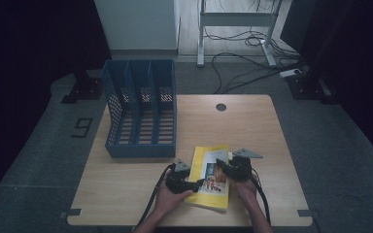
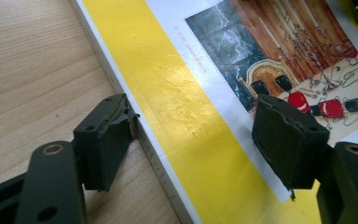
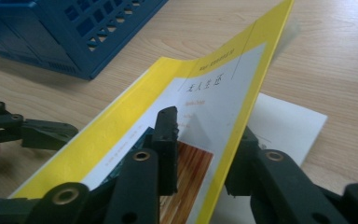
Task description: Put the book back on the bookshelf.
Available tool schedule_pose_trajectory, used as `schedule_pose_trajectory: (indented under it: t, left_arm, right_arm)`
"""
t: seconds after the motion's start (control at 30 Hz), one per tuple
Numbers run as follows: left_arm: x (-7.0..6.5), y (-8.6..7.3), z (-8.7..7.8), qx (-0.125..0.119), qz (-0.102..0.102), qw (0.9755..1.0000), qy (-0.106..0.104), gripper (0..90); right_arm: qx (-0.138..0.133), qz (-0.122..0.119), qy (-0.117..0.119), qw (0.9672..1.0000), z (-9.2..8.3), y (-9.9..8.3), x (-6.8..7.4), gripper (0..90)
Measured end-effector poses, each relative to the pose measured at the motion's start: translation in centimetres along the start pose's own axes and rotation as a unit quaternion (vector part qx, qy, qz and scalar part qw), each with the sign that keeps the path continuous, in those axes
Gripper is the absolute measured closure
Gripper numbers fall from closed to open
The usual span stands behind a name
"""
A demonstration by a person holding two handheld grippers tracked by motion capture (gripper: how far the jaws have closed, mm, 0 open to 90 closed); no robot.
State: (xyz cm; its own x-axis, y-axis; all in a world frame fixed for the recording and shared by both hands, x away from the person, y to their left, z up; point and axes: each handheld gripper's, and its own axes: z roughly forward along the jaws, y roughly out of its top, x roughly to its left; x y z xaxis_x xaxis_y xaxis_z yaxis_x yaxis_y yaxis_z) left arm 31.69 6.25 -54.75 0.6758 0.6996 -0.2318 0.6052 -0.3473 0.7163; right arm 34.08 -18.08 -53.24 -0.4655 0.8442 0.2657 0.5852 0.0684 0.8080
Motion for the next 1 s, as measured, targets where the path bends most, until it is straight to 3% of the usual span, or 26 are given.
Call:
schedule_pose_trajectory:
  t: [0.17, 0.27, 0.37, 0.8, 1.0]
  left_arm:
    - [0.0, 0.0, 0.0, 0.001, 0.001, 1.0, 0.001, 28.1]
    - [0.0, 0.0, 0.0, 0.0, 0.0, 1.0, 0.0, 28.1]
    - [0.0, 0.0, 0.0, 0.0, 0.0, 1.0, -0.001, 28.0]
    - [0.1, 0.0, 0.0, -0.003, -0.005, 1.0, -0.005, 27.2]
    - [0.3, 0.1, -0.1, -0.003, -0.012, 0.9998, -0.013, 26.0]
  right_arm:
    - [0.005, -0.003, 0.009, 0.9999, 0.3, 0.3, 0.2, 76.6]
    - [-0.001, 0.016, 0.026, 0.9995, 0.1, 0.3, 0.0, 81.8]
    - [-0.011, 0.014, 0.034, 0.9993, -0.1, 0.4, 0.2, 84.3]
    - [-0.033, 0.001, 0.033, 0.9989, -0.4, 0.5, 1.0, 87.3]
    - [-0.049, 0.02, 0.042, 0.9977, -0.6, 0.7, 1.1, 87.4]
